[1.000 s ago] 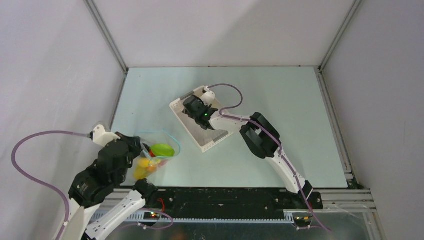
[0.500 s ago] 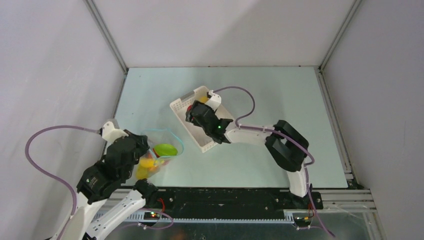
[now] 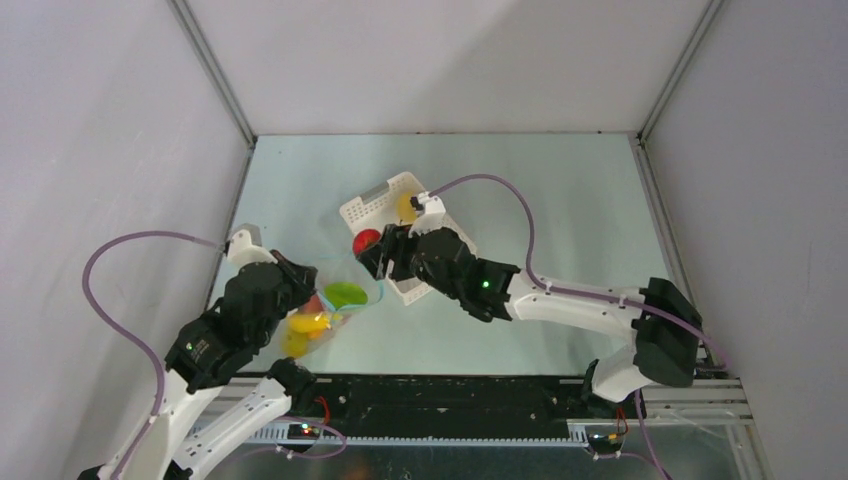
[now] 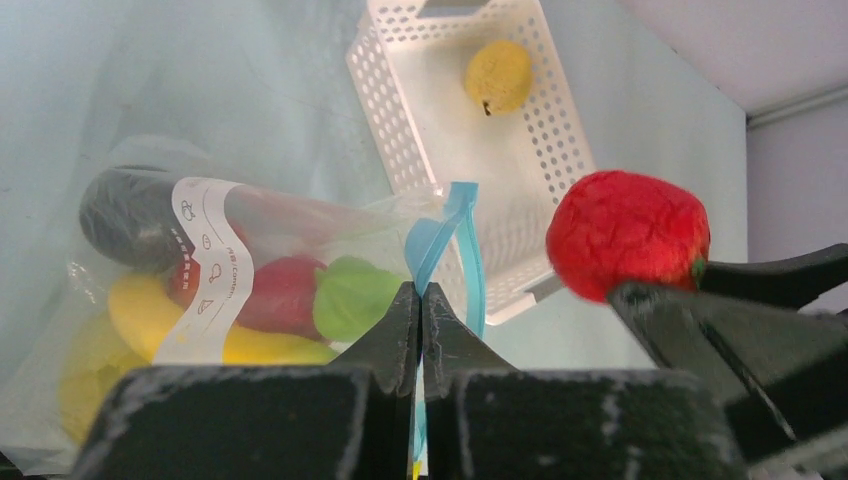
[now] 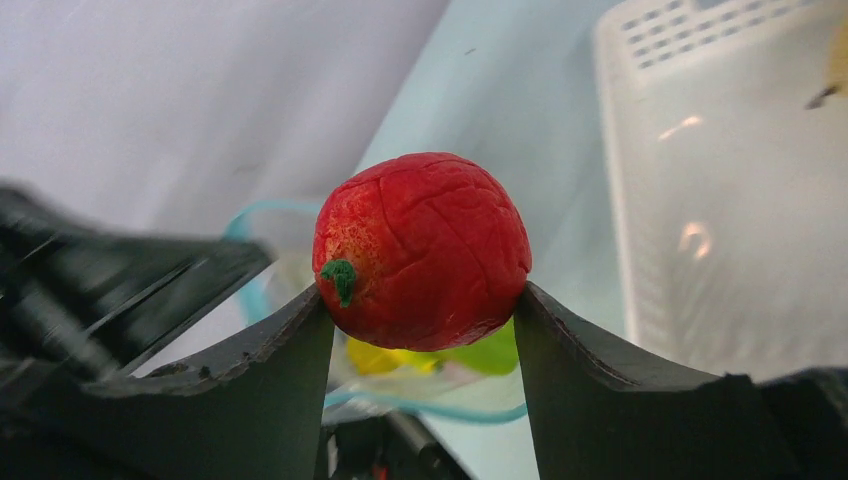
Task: Place the food in the zip-top bag and seal the zipper
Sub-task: Place the fake fruit in the zipper food storage bag.
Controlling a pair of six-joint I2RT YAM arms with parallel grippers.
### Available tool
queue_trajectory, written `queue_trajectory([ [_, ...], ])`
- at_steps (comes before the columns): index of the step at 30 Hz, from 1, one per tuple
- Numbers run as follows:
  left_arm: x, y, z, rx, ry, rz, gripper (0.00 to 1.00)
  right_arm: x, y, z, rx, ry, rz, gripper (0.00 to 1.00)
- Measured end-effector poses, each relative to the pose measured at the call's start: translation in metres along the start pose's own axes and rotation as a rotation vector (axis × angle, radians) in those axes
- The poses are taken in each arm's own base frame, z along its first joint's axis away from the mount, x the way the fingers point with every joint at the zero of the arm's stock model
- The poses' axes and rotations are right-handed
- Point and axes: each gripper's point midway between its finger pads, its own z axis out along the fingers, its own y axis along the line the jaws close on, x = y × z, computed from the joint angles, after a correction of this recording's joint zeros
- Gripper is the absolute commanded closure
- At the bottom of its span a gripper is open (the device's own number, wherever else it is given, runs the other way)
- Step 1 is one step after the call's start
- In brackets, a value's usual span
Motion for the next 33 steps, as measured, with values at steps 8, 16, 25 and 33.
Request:
queue_trajectory([
  [8, 0.019, -0.02, 0.004, 0.089, 0.092, 0.018, 1.0, 0.03, 0.038, -0.029, -0.157, 0.139, -0.017, 0.53],
  [16, 0.032, -0.03, 0.004, 0.154, 0.148, 0.023, 1.0, 0.046, 0.034, -0.032, -0.138, 0.198, 0.01, 0.53],
  [25, 0.035, -0.033, 0.004, 0.174, 0.165, 0.056, 1.0, 0.089, 0.024, -0.015, -0.143, 0.321, 0.038, 0.51],
  [33, 0.038, -0.033, 0.006, 0.172, 0.178, 0.073, 1.0, 0.118, 0.026, -0.008, -0.192, 0.424, -0.001, 0.44],
])
